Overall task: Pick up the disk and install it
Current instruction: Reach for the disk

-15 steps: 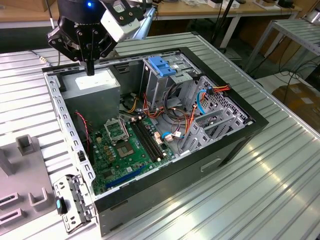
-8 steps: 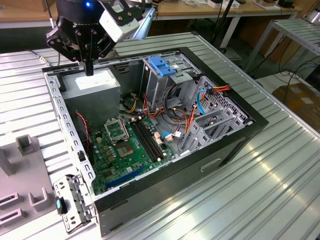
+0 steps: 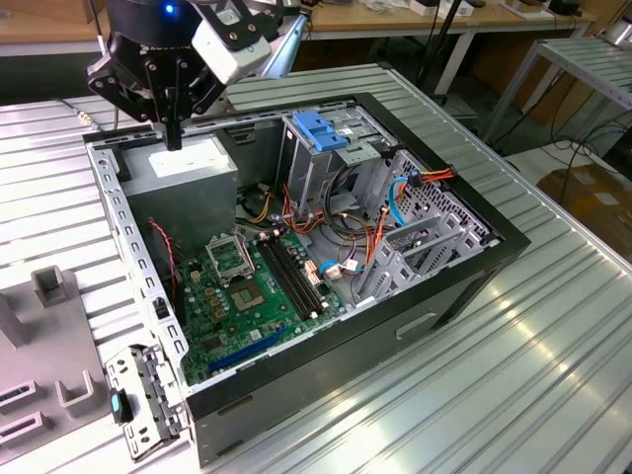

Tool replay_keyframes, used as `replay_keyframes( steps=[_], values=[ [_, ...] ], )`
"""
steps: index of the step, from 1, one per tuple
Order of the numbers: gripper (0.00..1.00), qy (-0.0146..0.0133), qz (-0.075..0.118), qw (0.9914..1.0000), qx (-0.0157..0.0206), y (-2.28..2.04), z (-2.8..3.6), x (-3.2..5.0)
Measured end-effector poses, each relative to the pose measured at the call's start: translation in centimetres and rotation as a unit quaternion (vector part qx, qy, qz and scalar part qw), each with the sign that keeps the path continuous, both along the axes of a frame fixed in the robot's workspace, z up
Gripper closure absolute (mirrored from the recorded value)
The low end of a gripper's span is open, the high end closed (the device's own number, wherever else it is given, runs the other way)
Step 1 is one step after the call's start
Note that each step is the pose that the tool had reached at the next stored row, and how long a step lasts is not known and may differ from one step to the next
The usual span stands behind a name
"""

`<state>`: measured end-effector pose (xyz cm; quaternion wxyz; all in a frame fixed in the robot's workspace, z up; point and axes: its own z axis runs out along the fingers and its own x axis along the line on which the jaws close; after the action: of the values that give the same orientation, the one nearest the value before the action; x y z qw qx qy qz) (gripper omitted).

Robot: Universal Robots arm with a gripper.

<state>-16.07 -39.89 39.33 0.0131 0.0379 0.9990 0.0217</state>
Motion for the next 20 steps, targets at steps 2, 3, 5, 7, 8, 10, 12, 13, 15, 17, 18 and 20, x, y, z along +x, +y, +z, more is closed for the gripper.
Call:
replay_keyframes(
  steps=[2,3,5,7,8,10,12,13,15,17,18,20],
  values=[
    [0.89,0.0,0.0,1.0,0.0,0.0,0.0,-0.06],
    [0.89,0.0,0.0,1.0,0.0,0.0,0.0,-0.1],
    [0.89,0.0,0.0,1.0,0.0,0.0,0.0,-0.16],
    [0.89,0.0,0.0,1.0,0.0,0.0,0.0,-0.28],
    [0.89,0.0,0.0,1.0,0.0,0.0,0.0,-0.32],
    [0.89,0.0,0.0,1.0,0.0,0.0,0.0,-0.41],
    [0.89,0.0,0.0,1.0,0.0,0.0,0.0,-0.52],
    [0.89,0.0,0.0,1.0,0.0,0.0,0.0,-0.56],
    [0.89,0.0,0.0,1.0,0.0,0.0,0.0,-0.76],
    [0.89,0.0,0.0,1.0,0.0,0.0,0.0,-0.91],
    [0.89,0.0,0.0,1.0,0.0,0.0,0.0,-0.97],
    [0.89,0.0,0.0,1.0,0.0,0.0,0.0,-1.1]
  ],
)
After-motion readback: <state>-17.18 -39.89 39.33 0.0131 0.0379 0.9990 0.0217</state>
